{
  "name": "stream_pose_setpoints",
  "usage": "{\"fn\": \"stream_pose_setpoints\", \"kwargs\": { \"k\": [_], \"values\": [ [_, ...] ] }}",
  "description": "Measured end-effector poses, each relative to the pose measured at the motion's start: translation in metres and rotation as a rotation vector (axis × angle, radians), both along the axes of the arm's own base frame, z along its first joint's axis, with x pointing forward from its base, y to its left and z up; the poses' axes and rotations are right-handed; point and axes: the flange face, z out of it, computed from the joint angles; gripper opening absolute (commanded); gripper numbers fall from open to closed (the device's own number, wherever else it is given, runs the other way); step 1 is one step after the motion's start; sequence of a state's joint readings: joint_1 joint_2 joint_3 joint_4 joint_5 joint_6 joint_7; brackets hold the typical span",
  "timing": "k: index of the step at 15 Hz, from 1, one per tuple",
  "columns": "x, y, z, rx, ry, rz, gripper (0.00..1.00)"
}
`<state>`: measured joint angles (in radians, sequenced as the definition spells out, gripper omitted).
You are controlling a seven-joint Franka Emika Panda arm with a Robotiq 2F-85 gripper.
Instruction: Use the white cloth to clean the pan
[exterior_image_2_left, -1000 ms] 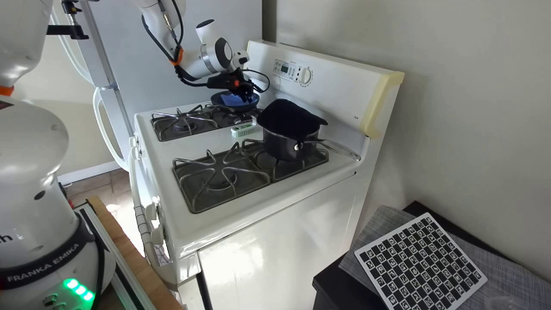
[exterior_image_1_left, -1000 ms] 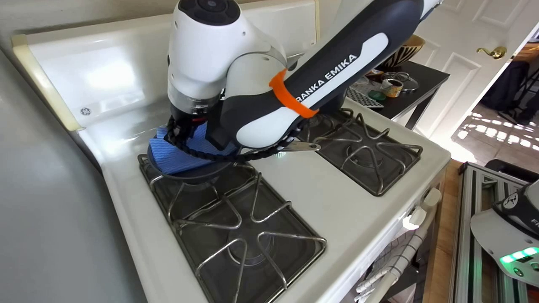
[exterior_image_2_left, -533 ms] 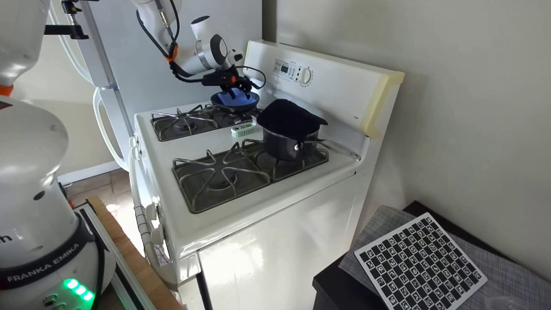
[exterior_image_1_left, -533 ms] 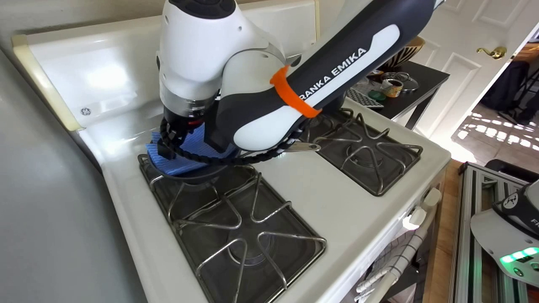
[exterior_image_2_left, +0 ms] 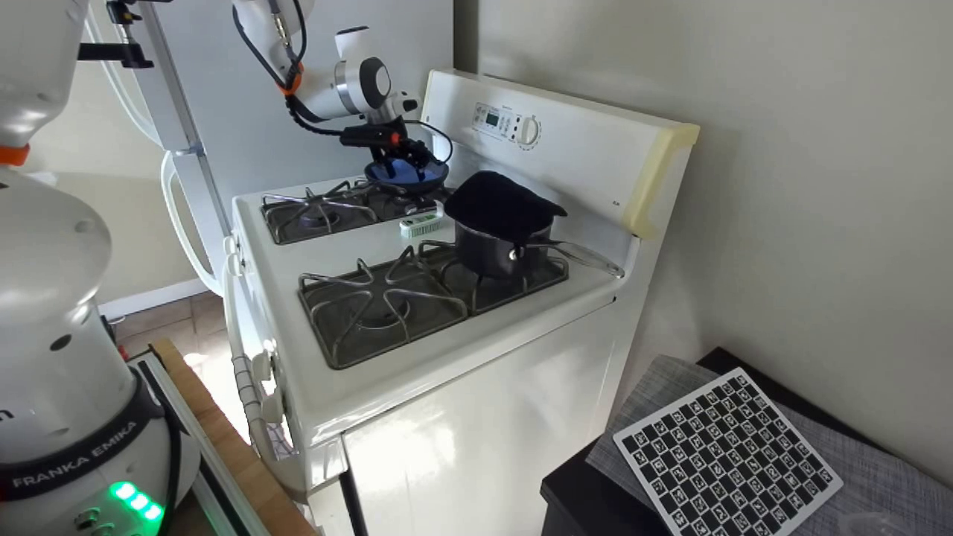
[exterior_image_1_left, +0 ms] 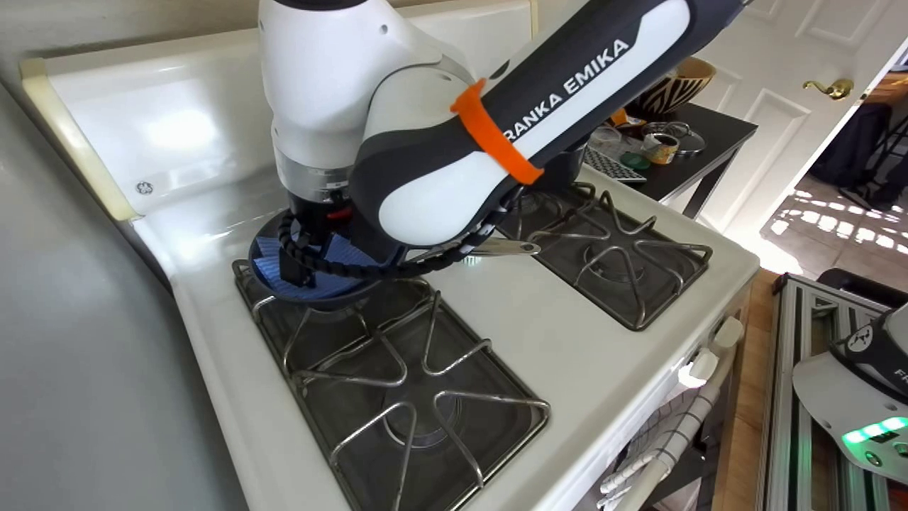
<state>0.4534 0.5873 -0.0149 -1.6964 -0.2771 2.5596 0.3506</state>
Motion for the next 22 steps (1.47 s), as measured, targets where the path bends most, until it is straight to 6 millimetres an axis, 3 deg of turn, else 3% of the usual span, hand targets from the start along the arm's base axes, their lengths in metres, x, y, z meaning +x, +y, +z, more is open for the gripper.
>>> {"fn": "stream_pose_setpoints", "kwargs": {
  "k": [1,9,10,18,22],
  "values": [
    [0.001,-0.002,0.0,0.004,0.005,-0.006,0.71],
    [0.005,-0.01,0.005,0.02,0.007,-0.025,0.04],
    [0.005,-0.011,0.006,0.02,0.005,-0.027,0.0],
    [0.006,-0.014,0.013,0.02,0.002,-0.033,0.0],
    [0.003,-0.011,0.041,0.018,-0.005,-0.034,0.0]
  ]
}}
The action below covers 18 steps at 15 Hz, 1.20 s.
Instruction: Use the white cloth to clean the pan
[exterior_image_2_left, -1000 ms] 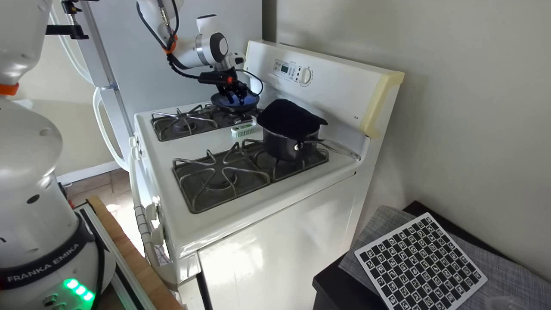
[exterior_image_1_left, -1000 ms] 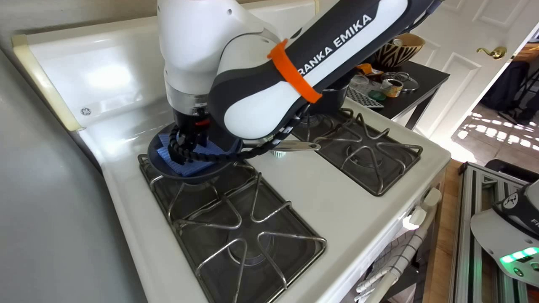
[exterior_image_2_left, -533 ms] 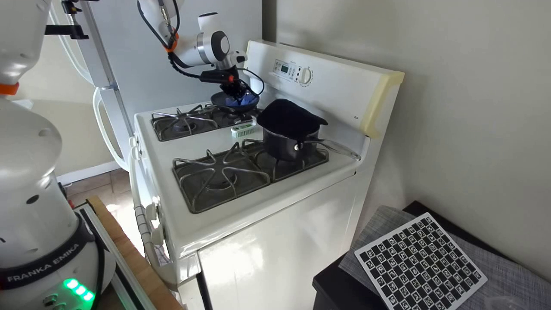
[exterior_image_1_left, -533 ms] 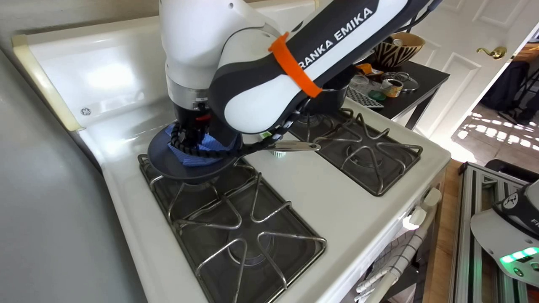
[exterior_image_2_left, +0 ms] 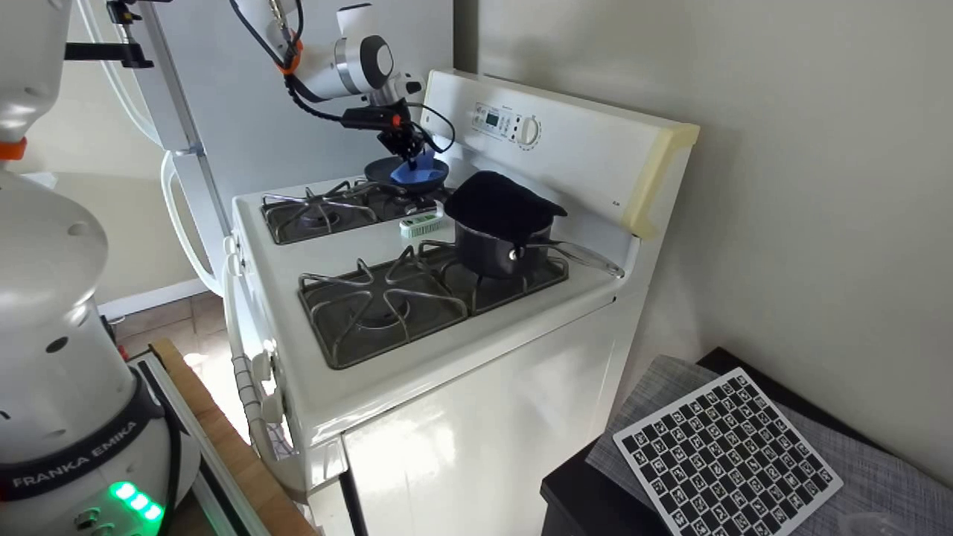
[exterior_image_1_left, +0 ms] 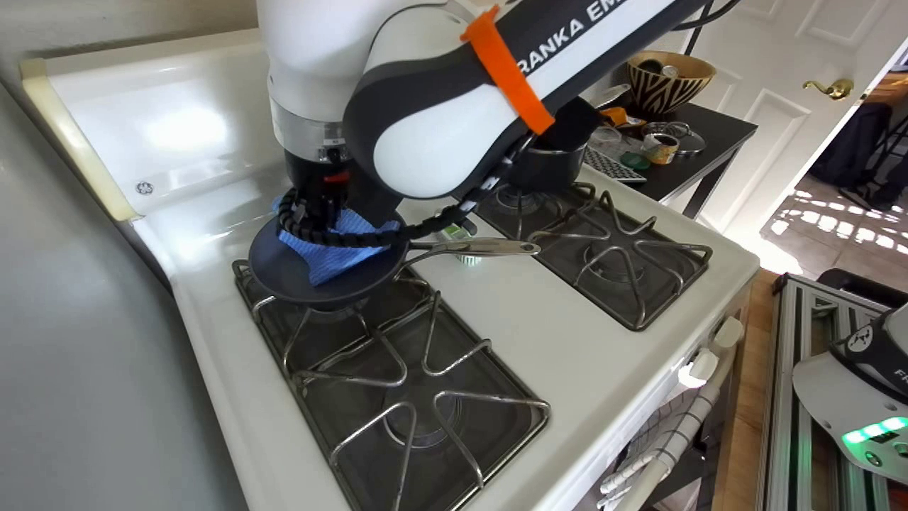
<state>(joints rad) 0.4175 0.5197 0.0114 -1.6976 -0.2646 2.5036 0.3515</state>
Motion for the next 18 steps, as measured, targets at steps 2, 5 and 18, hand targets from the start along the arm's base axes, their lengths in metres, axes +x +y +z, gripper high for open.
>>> {"fn": "stream_pose_setpoints", "kwargs": {
  "k": [2,5,18],
  "values": [
    [-0.006,0.003,0.022,0.001,-0.005,0.002,0.0],
    [-0.02,0.009,0.058,-0.009,0.01,0.002,0.0],
    [-0.161,0.01,0.142,-0.064,0.287,-0.08,0.0]
  ]
}}
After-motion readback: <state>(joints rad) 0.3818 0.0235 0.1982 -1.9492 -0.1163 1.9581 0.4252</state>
